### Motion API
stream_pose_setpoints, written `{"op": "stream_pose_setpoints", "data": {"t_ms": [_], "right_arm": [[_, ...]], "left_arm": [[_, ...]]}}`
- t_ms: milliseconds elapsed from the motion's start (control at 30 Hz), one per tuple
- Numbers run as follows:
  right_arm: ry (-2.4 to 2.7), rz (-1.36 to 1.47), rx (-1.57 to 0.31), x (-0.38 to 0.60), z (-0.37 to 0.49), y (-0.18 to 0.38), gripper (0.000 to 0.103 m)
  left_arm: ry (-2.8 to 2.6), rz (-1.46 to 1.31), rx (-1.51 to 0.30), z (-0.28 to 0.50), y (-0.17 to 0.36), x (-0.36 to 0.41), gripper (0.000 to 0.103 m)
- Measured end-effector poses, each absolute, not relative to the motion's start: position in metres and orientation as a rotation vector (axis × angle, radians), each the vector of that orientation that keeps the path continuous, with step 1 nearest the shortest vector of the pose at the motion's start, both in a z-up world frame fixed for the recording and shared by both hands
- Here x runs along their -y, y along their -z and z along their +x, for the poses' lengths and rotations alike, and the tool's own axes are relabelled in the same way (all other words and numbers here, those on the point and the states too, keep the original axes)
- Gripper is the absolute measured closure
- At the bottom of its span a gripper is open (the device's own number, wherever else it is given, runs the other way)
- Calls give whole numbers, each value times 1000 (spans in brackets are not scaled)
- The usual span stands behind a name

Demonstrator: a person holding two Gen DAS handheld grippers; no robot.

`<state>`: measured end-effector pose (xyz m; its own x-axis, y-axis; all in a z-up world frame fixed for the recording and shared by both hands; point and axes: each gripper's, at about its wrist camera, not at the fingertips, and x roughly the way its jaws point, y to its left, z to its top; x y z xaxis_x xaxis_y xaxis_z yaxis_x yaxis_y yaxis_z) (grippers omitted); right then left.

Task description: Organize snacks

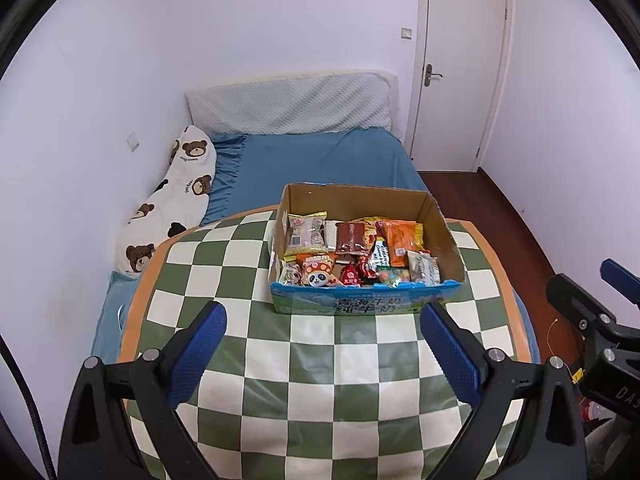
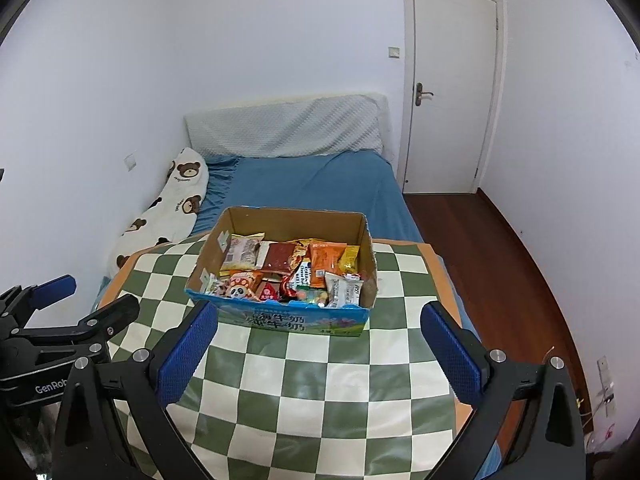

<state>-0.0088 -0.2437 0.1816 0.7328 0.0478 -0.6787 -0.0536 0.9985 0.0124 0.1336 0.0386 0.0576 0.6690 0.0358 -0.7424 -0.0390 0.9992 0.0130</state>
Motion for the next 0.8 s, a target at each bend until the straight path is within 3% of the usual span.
{"op": "stream_pose_setpoints", "data": {"t_ms": [800], "right_arm": [[58, -40, -812, 251, 82, -107, 0]], "left_arm": [[-85, 3, -903, 221, 4, -41, 0]]}}
